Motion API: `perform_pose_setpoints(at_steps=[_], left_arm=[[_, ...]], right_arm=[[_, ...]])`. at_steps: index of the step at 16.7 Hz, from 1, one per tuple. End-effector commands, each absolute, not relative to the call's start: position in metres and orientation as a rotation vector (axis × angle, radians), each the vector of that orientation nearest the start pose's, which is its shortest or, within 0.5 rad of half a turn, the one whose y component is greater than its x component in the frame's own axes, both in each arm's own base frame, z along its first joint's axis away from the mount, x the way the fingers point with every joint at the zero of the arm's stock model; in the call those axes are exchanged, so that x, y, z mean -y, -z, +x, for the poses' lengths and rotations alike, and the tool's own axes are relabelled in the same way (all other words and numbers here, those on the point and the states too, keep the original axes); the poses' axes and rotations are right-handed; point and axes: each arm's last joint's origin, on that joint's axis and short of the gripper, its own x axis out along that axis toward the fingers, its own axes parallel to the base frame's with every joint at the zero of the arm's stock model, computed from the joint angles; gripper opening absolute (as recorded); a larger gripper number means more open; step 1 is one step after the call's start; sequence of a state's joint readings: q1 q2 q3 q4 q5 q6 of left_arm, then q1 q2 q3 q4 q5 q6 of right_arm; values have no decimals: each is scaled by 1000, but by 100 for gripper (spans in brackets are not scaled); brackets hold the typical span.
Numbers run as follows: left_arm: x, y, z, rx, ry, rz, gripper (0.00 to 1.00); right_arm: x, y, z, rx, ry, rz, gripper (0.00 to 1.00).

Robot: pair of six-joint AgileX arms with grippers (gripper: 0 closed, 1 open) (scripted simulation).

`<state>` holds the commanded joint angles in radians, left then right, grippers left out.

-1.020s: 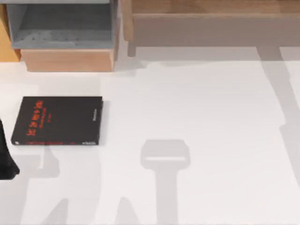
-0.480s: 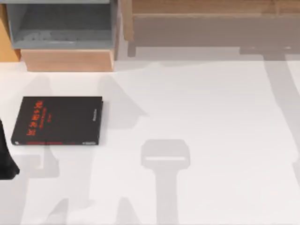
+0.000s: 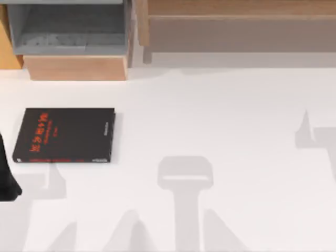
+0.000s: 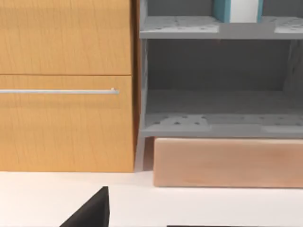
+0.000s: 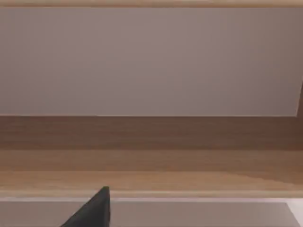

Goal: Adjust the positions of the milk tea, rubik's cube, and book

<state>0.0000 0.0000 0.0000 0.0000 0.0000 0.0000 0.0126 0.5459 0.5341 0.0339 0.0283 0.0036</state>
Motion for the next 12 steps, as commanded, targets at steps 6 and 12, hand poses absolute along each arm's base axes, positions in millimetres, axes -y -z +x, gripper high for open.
perform_pose_setpoints(at_steps=[6, 12], left_arm=[[1, -160, 106, 0, 0, 0, 100], [1, -160, 106, 0, 0, 0, 100]], right_arm=[[1, -184, 107, 4, 3, -1, 100], [1, -160, 106, 0, 0, 0, 100]])
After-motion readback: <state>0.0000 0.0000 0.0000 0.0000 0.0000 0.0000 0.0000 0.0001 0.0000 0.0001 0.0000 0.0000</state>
